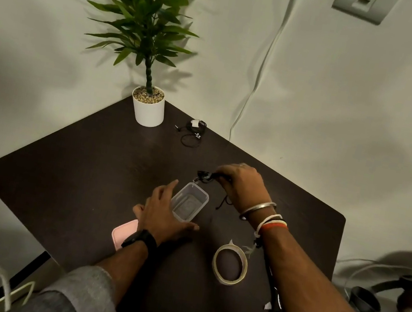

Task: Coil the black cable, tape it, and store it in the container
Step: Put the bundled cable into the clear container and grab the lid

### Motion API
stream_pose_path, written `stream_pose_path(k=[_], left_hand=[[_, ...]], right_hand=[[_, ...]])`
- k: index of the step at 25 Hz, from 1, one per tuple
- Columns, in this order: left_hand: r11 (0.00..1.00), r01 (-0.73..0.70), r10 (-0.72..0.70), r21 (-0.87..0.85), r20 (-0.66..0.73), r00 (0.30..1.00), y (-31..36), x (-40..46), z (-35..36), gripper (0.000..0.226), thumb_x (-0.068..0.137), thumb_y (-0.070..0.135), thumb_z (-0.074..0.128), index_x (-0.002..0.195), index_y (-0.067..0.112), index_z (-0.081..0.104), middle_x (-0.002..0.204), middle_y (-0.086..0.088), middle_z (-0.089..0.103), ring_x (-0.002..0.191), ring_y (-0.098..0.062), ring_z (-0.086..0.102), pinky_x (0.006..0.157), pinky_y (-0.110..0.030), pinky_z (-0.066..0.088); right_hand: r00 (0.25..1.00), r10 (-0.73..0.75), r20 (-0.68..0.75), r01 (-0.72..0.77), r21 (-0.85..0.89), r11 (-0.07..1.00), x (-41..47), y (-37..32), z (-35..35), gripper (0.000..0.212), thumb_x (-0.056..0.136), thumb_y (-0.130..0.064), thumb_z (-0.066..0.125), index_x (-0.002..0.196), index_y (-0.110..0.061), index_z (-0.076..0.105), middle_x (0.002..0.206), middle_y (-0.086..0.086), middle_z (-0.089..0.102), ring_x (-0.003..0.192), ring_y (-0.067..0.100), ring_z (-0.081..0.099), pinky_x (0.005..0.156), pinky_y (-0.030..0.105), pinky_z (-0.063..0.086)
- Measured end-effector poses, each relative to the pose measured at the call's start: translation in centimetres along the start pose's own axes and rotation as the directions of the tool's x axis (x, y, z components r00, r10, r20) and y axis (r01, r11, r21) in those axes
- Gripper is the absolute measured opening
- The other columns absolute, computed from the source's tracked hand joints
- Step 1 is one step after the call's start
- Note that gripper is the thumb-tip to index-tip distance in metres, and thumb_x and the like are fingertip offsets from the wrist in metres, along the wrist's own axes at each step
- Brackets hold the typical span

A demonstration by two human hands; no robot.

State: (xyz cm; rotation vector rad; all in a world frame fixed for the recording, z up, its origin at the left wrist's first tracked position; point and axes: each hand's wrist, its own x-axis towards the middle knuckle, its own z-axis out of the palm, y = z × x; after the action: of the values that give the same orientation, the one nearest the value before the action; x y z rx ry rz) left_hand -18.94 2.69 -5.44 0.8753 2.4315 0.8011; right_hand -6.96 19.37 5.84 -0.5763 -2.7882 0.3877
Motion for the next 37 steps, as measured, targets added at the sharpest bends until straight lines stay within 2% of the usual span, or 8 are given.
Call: stream_pose_path(k=[5,10,14,17,21,25,35,37], left_hand=[[0.993,-0.114,0.115,0.014,-0.081,0.990,3.2,0.8,-1.5,0.131,0.040,0.101,0.054,0.154,0.045,0.020,0.164,0.005,0.022,0.145,-0.025,0.030,0.111,-0.060,0.027],[0.981,-0.193,0.193,-0.018,-0.027,0.981,5.2,1.4,-2.4,0.032,0.091,0.065,0.053,0.108,0.042,0.068,0.143,0.010,0.052,0.130,-0.016,0.046,0.105,-0.048,0.036],[0.952,-0.123,0.172,-0.281,0.157,0.973,2.2,0.2,-3.7,0.025,0.102,0.039,0.052,0.106,0.026,0.073,0.099,0.002,0.074,0.090,-0.013,0.069,0.086,-0.042,0.058],[0.951,-0.071,0.122,-0.301,0.152,0.981,1.1,0.0,-3.8,0.027,0.103,0.030,0.051,0.120,0.021,0.071,0.098,0.004,0.072,0.084,-0.010,0.068,0.074,-0.023,0.056],[0.966,0.013,0.014,-0.257,0.104,0.994,0.0,0.4,-3.3,0.030,0.102,0.015,0.053,0.127,0.020,0.069,0.107,-0.003,0.075,0.096,-0.018,0.071,0.087,-0.032,0.057],[0.955,0.083,-0.105,-0.285,-0.064,0.992,-0.9,0.2,-2.9,0.016,0.084,0.026,0.078,0.097,0.034,0.073,0.089,0.013,0.076,0.080,-0.001,0.072,0.079,-0.029,0.062],[0.991,-0.119,0.116,-0.054,-0.058,0.992,0.3,1.4,-2.0,0.015,0.092,0.024,0.069,0.103,0.033,0.075,0.096,0.015,0.072,0.083,-0.001,0.067,0.078,-0.024,0.058],[0.988,-0.142,0.147,0.068,-0.072,0.987,0.6,1.8,-2.2,0.011,0.091,0.028,0.069,0.100,0.034,0.073,0.097,0.012,0.074,0.083,-0.007,0.068,0.076,-0.033,0.060]], right_hand=[[0.985,-0.039,-0.168,0.064,0.146,0.987,2.8,-3.6,-2.9,0.015,0.092,-0.016,0.068,0.105,-0.019,0.077,0.092,0.000,0.077,0.081,0.016,0.067,0.071,0.018,0.043],[0.982,-0.007,-0.191,0.043,0.185,0.982,3.1,-3.4,-3.9,0.015,0.091,-0.016,0.070,0.102,-0.021,0.078,0.088,-0.001,0.078,0.077,0.015,0.068,0.072,0.021,0.047],[0.998,-0.059,-0.035,0.061,0.060,0.996,2.6,-1.7,-1.7,0.018,0.095,-0.021,0.065,0.110,-0.021,0.075,0.100,0.003,0.076,0.091,0.025,0.066,0.079,0.034,0.051],[0.974,-0.175,0.146,0.184,-0.051,0.982,2.8,-1.5,1.5,0.022,0.100,-0.022,0.056,0.116,-0.022,0.071,0.112,0.001,0.073,0.101,0.025,0.060,0.087,0.037,0.048],[0.906,-0.304,0.295,0.367,-0.189,0.911,3.1,-1.5,5.8,0.029,0.101,-0.015,0.052,0.128,-0.017,0.063,0.125,0.005,0.067,0.110,0.025,0.054,0.088,0.034,0.048],[0.847,-0.309,0.432,0.440,-0.247,0.863,2.6,-0.9,8.6,0.030,0.099,-0.014,0.053,0.128,-0.013,0.061,0.130,0.009,0.062,0.118,0.026,0.050,0.093,0.036,0.048],[0.769,-0.136,0.625,0.266,-0.119,0.957,3.9,-0.9,10.5,0.031,0.098,-0.017,0.057,0.128,-0.013,0.062,0.125,0.011,0.059,0.108,0.028,0.063,0.075,0.026,0.043],[0.832,-0.124,0.541,0.198,-0.079,0.977,3.5,-0.3,9.8,0.033,0.095,-0.012,0.058,0.127,-0.016,0.063,0.126,0.008,0.061,0.112,0.027,0.063,0.085,0.030,0.051]])
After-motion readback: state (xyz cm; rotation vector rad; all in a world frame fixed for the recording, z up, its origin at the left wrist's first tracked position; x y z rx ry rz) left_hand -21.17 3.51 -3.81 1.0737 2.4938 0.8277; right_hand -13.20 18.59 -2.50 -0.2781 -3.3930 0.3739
